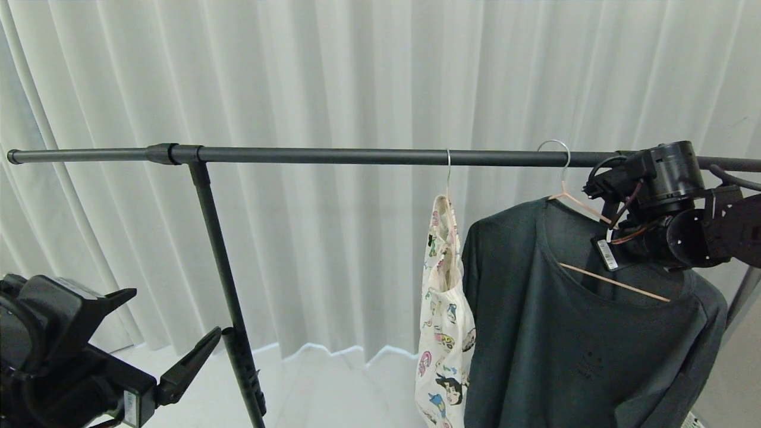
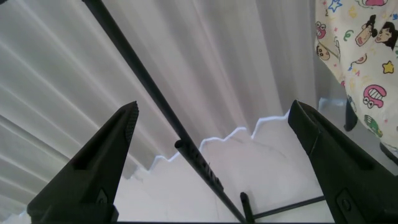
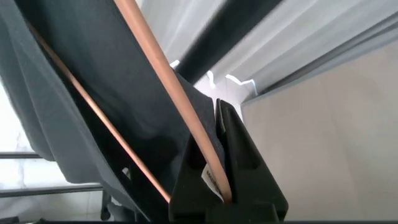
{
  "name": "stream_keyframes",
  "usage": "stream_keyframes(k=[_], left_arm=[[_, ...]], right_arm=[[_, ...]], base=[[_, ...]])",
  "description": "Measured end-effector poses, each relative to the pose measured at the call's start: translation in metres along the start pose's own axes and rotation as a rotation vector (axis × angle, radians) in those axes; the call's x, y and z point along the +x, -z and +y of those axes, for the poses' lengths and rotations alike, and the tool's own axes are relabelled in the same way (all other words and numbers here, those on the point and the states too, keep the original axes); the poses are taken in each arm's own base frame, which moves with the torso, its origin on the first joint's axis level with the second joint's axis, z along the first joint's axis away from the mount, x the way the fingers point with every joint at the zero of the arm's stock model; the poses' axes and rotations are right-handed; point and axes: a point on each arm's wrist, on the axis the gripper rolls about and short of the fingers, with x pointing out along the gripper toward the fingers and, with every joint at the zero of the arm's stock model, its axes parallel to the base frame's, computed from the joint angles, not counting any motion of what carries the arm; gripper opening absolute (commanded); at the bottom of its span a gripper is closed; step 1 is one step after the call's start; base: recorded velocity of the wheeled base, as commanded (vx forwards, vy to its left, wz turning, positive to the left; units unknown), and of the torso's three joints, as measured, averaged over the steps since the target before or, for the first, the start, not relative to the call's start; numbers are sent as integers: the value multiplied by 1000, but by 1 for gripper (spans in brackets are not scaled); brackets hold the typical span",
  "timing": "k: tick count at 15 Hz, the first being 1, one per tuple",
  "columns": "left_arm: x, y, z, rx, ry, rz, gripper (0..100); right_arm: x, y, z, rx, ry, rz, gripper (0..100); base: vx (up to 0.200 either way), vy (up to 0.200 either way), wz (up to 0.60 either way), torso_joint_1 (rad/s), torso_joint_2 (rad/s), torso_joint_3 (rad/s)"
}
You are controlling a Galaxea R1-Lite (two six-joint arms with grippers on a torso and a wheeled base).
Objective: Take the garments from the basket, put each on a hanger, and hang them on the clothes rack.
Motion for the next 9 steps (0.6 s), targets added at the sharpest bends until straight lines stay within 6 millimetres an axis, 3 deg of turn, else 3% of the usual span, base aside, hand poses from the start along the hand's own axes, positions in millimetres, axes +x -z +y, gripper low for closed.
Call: stream_keyframes(k=[3, 4, 9], left_arm=[[-1, 0, 0, -1, -2, -4, 100], [-2, 0, 0, -1, -2, -4, 100], [-2, 1, 1, -4, -7, -6, 100]], right_arm=[[-1, 4, 4, 0, -10, 11, 0], [-1, 6, 5, 21, -14, 13, 100], [-14, 6, 5, 65, -30, -10, 100]], base=[[0, 0, 0, 0, 0, 0], [0, 0, 0, 0, 0, 0], [0, 0, 0, 0, 0, 0]])
